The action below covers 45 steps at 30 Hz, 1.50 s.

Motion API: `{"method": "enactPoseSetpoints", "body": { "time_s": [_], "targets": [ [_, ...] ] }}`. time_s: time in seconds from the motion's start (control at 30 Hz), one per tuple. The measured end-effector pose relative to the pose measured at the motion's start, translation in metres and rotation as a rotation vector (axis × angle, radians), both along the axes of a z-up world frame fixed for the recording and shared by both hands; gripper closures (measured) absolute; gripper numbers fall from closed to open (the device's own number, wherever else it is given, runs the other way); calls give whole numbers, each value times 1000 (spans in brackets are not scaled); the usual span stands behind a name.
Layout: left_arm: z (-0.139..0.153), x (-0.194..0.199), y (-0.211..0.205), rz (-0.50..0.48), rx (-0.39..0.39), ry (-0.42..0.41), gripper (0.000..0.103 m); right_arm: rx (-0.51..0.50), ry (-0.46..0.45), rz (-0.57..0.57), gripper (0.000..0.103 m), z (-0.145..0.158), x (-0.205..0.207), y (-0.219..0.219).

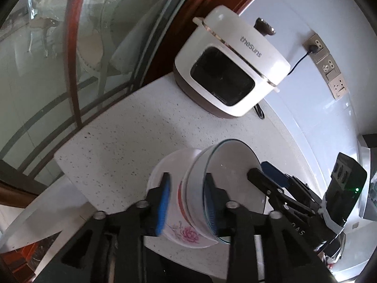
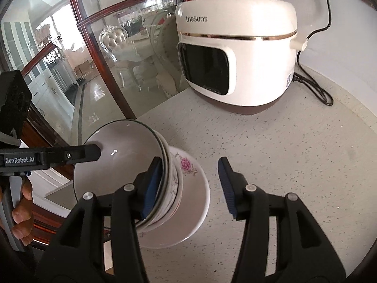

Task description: Organize plates and bowls

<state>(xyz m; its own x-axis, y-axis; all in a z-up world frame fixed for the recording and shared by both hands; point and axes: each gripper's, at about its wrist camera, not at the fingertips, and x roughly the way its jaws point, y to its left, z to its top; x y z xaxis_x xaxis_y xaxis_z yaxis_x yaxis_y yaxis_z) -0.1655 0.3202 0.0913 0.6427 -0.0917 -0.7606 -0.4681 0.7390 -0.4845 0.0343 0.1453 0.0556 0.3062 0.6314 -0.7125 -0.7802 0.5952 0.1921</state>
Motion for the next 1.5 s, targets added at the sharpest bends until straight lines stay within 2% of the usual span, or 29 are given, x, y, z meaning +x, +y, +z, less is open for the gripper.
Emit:
{"method": "enactPoseSetpoints", "body": {
  "time_s": [0.03, 0.13, 0.27, 0.3, 0.4, 0.47, 0.5, 0.57, 0.6, 0.7, 0.77, 0.87, 0.93, 0.97, 1.23, 1.5],
  "targets": [
    [1, -2, -1, 7, 5, -7, 53, 5, -10, -5, 49, 2, -1, -2],
    [5, -7, 0, 33, 10, -32, 52, 23, -27, -21, 46, 6, -1, -7],
    [9, -11, -2, 56, 53, -46, 52, 37, -67, -53, 43, 14, -4, -15],
    [14, -15, -7, 70, 104, -69, 52, 38, -87, -63, 43, 17, -7, -18],
    [36, -37, -46, 71, 333, -167, 49, 47, -154, -96, 38, 25, -18, -31],
    [38, -58, -88, 125, 484, -193, 28, 64, -197, -139, 32, 29, -30, -49],
    [35, -69, -111, 154, 561, -197, 13, 65, -215, -161, 27, 29, -37, -57],
    [26, -90, -147, 210, 650, -215, 5, 68, -248, -198, 21, 25, -54, -77],
    [19, -98, -159, 221, 653, -225, 0, 72, -253, -212, 19, 22, -62, -86],
    [2, -117, -180, 264, 617, -248, 0, 78, -271, -239, 19, 11, -87, -110],
    [-2, -122, -189, 271, 620, -241, 0, 75, -283, -254, 19, 5, -97, -120],
    [-4, -124, -200, 271, 662, -204, 0, 89, -271, -266, 19, -2, -105, -131],
    [-4, -120, -208, 304, 745, -140, 0, 91, -270, -263, 19, -6, -109, -134],
    [-5, -118, -210, 294, 760, -133, 0, 92, -271, -259, 19, -6, -110, -134],
    [-4, -118, -203, 238, 668, -184, 0, 96, -251, -234, 19, -13, -113, -135],
    [-9, -111, -202, 224, 658, -161, 0, 96, -250, -236, 19, -14, -113, -136]
  ]
}}
